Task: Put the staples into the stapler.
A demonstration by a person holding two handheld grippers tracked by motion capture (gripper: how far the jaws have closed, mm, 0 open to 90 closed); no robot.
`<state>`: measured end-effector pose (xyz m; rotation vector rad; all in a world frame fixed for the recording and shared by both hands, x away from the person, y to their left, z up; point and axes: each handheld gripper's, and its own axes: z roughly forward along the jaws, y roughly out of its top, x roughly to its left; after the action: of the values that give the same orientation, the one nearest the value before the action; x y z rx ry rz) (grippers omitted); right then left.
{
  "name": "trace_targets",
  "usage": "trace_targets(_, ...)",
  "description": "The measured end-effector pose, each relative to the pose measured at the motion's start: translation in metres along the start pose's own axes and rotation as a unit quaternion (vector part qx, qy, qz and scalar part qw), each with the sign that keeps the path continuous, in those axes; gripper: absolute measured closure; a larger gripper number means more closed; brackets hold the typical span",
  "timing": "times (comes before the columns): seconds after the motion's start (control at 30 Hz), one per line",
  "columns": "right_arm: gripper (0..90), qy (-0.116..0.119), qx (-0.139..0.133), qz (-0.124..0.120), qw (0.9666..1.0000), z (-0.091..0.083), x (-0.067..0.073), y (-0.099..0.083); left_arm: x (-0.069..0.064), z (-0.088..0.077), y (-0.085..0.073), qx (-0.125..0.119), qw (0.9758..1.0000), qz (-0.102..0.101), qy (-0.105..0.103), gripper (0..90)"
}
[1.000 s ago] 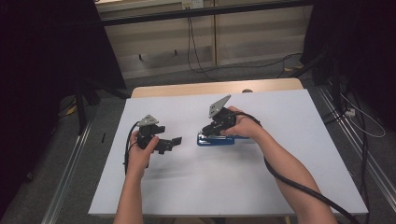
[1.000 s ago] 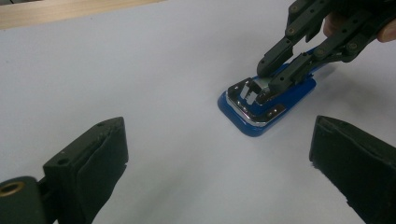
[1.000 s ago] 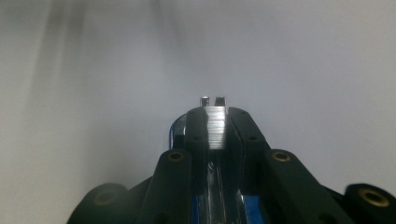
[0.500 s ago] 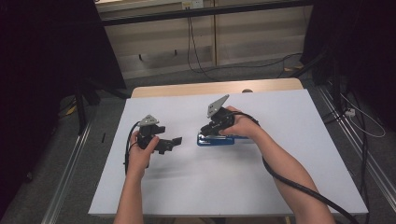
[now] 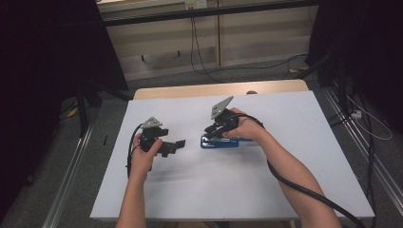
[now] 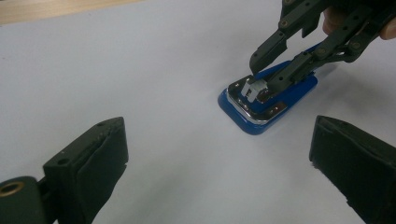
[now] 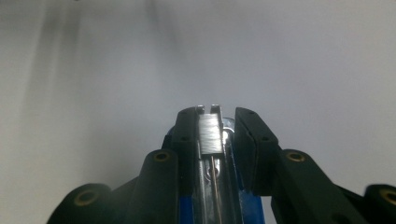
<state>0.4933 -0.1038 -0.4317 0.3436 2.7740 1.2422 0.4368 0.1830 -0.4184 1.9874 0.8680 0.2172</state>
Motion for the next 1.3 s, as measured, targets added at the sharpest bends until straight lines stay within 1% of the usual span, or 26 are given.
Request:
trace_targets(0.1,70.4,-0.005,-0.003,0.006,1.0,-0.003,0.0,0.0,0.0,0.0,0.0,-0.001,1.0,0.0,-0.001,4.6)
trace_targets(0.2,66.2,-0.014,-0.014,0.014,0.9997,-0.007,0.001,-0.001,0.0,0.001,0.0,-0.002,1.0,-0.002,-0.001,4.6)
trace_targets(0.27,61.1,-0.021,-0.022,0.018,0.9994,-0.01,0.002,-0.002,0.0,0.001,0.0,-0.002,1.0,-0.002,-0.002,4.6)
trace_targets(0.3,58.9,-0.031,-0.025,0.025,0.9989,-0.013,0.004,-0.002,0.0,0.001,0.0,0.001,1.0,-0.001,-0.002,4.6)
trace_targets(0.33,58.1,-0.034,-0.027,0.026,0.9987,-0.015,0.004,-0.003,-0.001,0.002,0.0,-0.001,1.0,0.0,-0.002,4.6)
trace_targets(0.37,56.3,-0.032,-0.031,0.03,0.9986,-0.016,0.005,-0.003,-0.001,0.002,0.0,-0.001,1.0,0.002,-0.002,4.6)
trace_targets(0.43,51.1,-0.045,-0.036,0.044,0.9973,-0.02,0.007,-0.004,-0.003,0.003,0.001,-0.001,1.0,0.001,-0.003,4.6)
trace_targets(0.47,50.2,-0.048,-0.037,0.046,0.9971,-0.022,0.008,-0.005,-0.003,0.004,0.001,0.001,1.0,0.003,-0.003,4.6)
trace_targets(0.53,45.0,-0.054,-0.038,0.05,0.9966,-0.026,0.01,-0.007,-0.004,0.006,0.001,0.002,1.0,0.004,-0.005,4.6)
trace_targets(0.57,41.6,-0.062,-0.038,0.057,0.9957,-0.028,0.011,-0.007,-0.005,0.006,0.001,0.002,1.0,0.004,-0.005,4.6)
trace_targets(0.63,39.2,-0.069,-0.046,0.065,0.9944,-0.034,0.012,-0.009,-0.005,0.007,0.001,0.005,0.9999,0.009,-0.006,4.6)
trace_targets(0.67,37.2,-0.073,-0.049,0.068,0.9938,-0.036,0.012,-0.01,-0.006,0.008,0.001,0.006,0.9999,0.007,-0.006,4.6)
trace_targets(0.7,34.0,-0.081,-0.054,0.077,0.9923,-0.039,0.013,-0.011,-0.006,0.008,0.001,0.006,0.9999,0.006,-0.007,4.6)
trace_targets(0.8,28.7,-0.094,-0.061,0.089,0.9897,-0.047,0.015,-0.013,-0.005,0.008,0.001,0.002,1.0,0.004,-0.008,4.6)
trace_targets(0.93,22.0,-0.119,-0.057,0.095,0.9867,-0.055,0.019,-0.019,-0.006,0.009,0.002,-0.005,0.9999,0.006,-0.009,4.7)
trace_targets(1.0,18.9,-0.124,-0.062,0.108,0.9844,-0.06,0.022,-0.025,-0.006,0.01,0.003,-0.004,0.9999,0.007,-0.01,4.8)
trace_targets(1.07,18.3,-0.136,-0.059,0.116,0.9822,-0.064,0.024,-0.031,-0.007,0.011,0.003,-0.006,0.9999,0.007,-0.009,4.8)
trace_targets(1.13,16.9,-0.143,-0.059,0.123,0.9803,-0.069,0.026,-0.037,-0.007,0.012,0.003,-0.008,0.9999,0.005,-0.011,4.8)
trace_targets(1.2,16.9,-0.155,-0.057,0.129,0.9777,-0.075,0.028,-0.043,-0.007,0.012,0.003,-0.009,0.9999,0.006,-0.012,4.8)
trace_targets(1.3,16.9,-0.176,-0.053,0.126,0.9749,-0.081,0.032,-0.05,-0.008,0.013,0.004,-0.009,0.9998,0.005,-0.015,4.8)
